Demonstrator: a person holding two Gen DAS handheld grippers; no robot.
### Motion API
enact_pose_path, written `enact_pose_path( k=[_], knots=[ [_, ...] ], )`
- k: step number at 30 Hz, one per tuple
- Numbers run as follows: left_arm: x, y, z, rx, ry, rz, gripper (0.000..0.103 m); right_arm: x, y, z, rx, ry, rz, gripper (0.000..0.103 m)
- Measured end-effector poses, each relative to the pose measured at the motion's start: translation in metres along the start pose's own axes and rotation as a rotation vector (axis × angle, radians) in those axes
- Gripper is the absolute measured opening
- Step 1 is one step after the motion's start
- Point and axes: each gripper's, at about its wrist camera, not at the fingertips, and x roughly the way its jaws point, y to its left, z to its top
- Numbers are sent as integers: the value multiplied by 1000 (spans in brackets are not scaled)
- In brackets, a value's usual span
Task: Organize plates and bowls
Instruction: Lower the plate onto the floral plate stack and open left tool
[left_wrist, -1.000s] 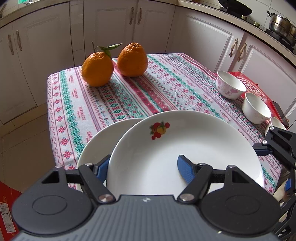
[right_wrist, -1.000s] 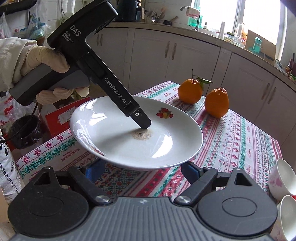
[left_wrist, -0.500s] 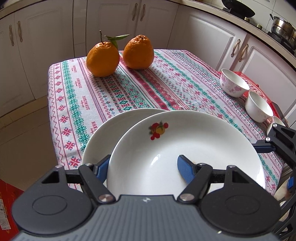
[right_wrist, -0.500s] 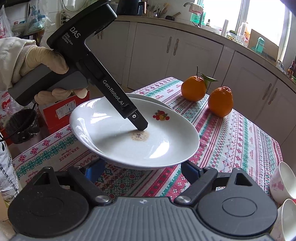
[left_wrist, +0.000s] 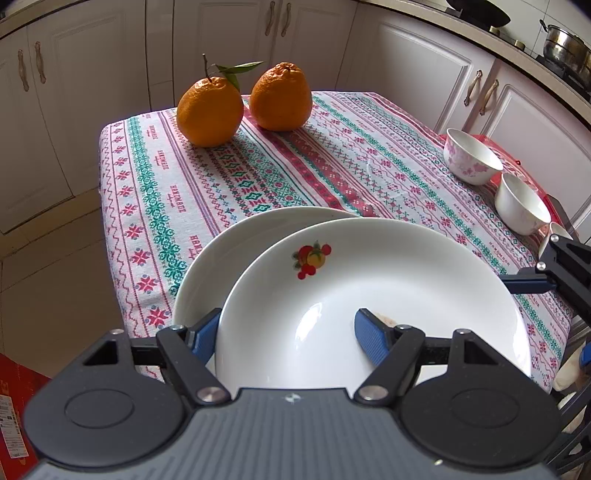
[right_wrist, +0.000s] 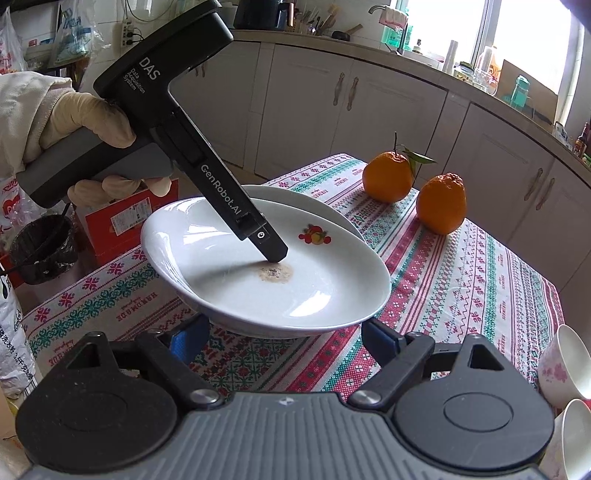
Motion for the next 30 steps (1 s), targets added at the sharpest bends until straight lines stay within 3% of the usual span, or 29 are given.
enact_pose_path(
  k=[30],
  knots=[
    [-15,-1,4,50,-28,64,82,6,-1,0,-11,3,44,93]
  ],
)
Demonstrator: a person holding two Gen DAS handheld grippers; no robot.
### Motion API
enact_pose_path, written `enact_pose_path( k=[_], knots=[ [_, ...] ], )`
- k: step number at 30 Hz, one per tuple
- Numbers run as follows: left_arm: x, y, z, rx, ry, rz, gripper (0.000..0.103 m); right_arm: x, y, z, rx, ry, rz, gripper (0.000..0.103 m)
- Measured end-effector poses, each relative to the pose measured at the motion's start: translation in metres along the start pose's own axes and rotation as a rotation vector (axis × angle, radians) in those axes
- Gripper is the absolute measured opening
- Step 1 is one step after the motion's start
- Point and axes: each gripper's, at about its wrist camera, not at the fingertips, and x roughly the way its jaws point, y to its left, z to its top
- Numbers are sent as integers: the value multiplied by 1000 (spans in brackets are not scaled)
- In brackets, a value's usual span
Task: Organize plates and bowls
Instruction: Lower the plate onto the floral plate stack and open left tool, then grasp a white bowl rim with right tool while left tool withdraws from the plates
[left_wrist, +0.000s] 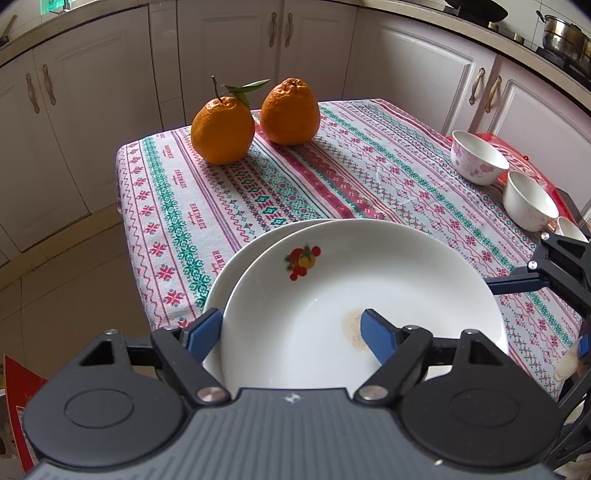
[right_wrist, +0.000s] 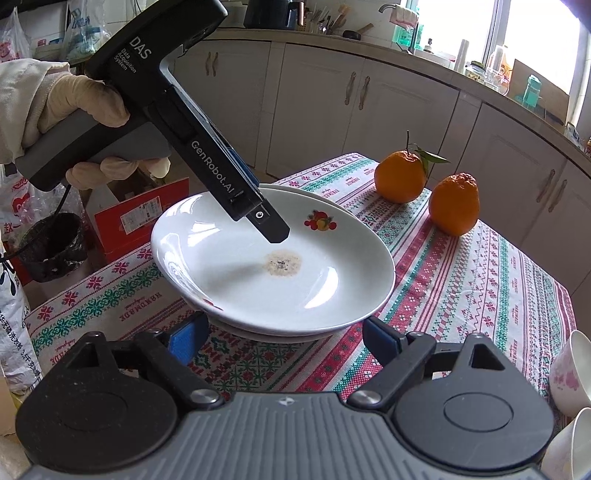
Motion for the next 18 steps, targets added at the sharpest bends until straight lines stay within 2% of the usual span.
enact_pose_path(
  k=[7,13,18],
  knots=[
    [0,-2,2,26,-11,38,88,-5,-1,-2,3,-6,-4,102],
    [-3,-5,-1,43,-31,84,89,-17,-9,-5,22,-12,-18,103],
    [-17,-22,-2,69,-92,116,93,-34,-18,-9,48,-26,-49,103]
  ],
)
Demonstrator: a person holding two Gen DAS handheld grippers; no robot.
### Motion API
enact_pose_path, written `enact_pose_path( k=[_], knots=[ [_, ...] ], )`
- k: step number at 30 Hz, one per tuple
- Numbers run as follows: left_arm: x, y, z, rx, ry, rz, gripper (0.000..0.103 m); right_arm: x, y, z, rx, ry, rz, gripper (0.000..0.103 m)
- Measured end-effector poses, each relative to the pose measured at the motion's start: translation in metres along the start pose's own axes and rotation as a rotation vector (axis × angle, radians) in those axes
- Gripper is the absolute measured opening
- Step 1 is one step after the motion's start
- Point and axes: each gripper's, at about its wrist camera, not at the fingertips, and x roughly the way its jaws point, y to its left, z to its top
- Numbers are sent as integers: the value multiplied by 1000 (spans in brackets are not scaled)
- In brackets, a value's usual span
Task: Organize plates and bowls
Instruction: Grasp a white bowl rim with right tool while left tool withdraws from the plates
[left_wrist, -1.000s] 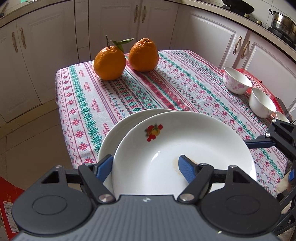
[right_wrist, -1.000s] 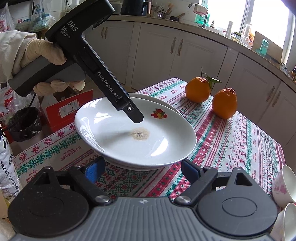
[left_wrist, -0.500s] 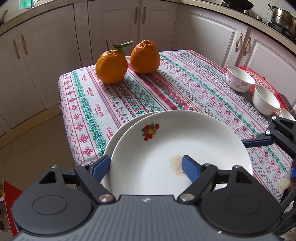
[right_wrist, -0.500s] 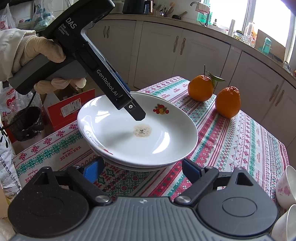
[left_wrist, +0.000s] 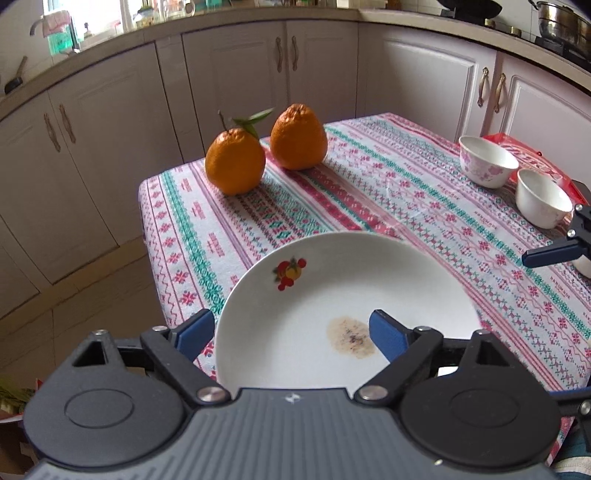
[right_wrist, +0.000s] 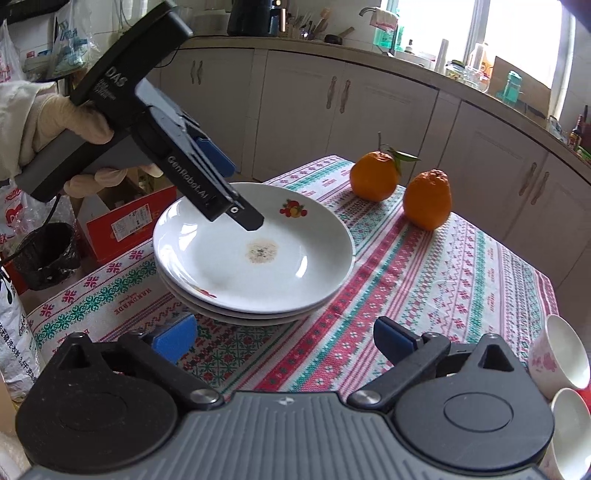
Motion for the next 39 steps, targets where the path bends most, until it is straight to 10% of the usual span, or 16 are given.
enact_pose_path(
  k=[11,29,39],
  knots=[
    [-43,-82,-11,105,-193,40,102,-59,-36,-24,89,-44,-139,103],
    [-29,-242,-33,77,-226,-163,102,-142,-117,-119,339,-60,-269,103],
    [-8,-297,-24,249,-217,-247,102,-152,-158,-154,453,-6,-296,103]
  ],
)
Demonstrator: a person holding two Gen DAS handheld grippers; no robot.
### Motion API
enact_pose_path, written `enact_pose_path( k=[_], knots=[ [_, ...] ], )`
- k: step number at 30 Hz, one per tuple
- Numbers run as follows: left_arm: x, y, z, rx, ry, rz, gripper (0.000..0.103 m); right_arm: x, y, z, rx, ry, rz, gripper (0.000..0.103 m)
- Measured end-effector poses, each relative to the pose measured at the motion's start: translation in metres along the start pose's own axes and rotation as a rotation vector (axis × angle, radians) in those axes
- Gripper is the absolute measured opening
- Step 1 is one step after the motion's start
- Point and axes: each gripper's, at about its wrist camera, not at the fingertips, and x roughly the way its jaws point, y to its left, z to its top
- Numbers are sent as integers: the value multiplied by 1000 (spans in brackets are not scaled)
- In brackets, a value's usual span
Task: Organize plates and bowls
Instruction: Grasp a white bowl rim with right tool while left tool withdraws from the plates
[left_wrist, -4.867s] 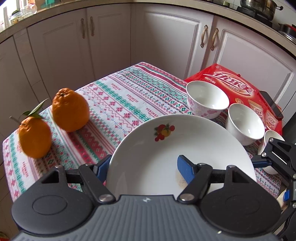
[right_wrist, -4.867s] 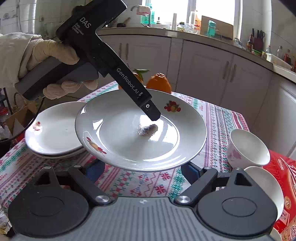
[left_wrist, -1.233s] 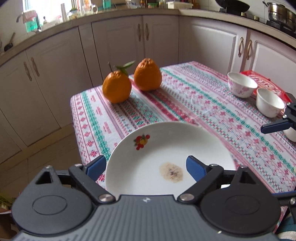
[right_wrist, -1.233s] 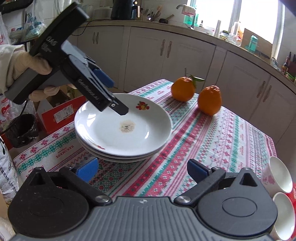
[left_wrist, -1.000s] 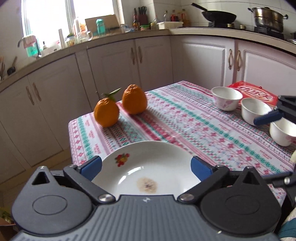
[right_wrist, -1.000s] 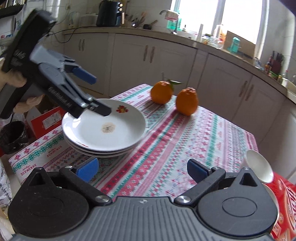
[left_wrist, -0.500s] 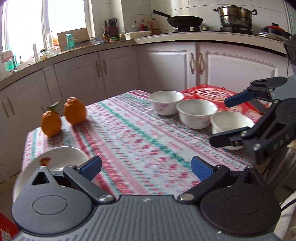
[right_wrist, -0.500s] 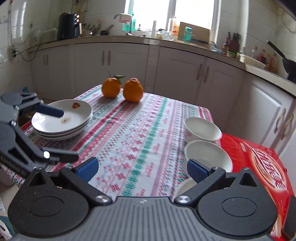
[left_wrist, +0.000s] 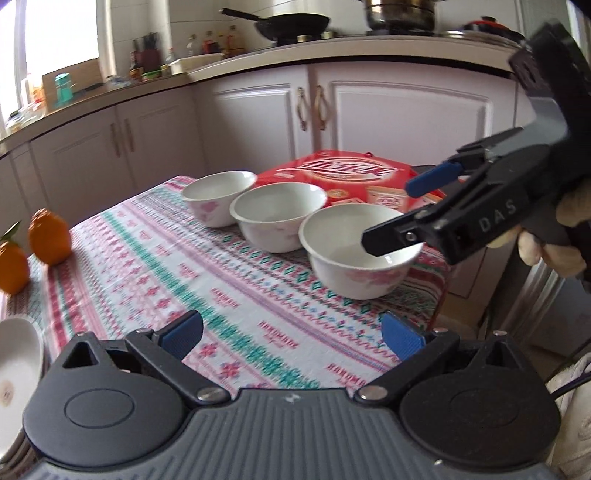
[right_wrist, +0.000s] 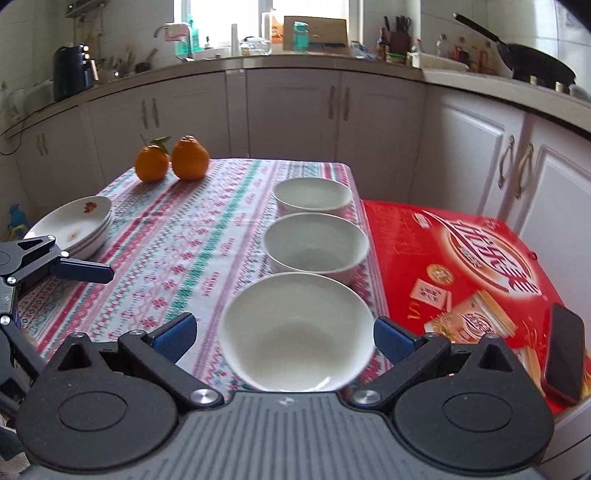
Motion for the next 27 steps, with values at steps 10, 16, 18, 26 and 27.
enact_pose_path(
  k=[10,16,18,26,27],
  knots=[
    [45,-19,13,52,3,-82,102,19,-25,2,42,50,80,103],
    [57,-28,15,50,2,-109,102,30,-40,3,108,77,129,101],
    [60,-30,16,46,-1,-119,102,33,-43,4,116,85,138,99],
    [64,-30,22,22,-15,-149,92,41,-48,8,124,113,162,86],
    [65,-30,22,25,-15,-149,91,42,-49,8,124,116,166,85]
  ],
)
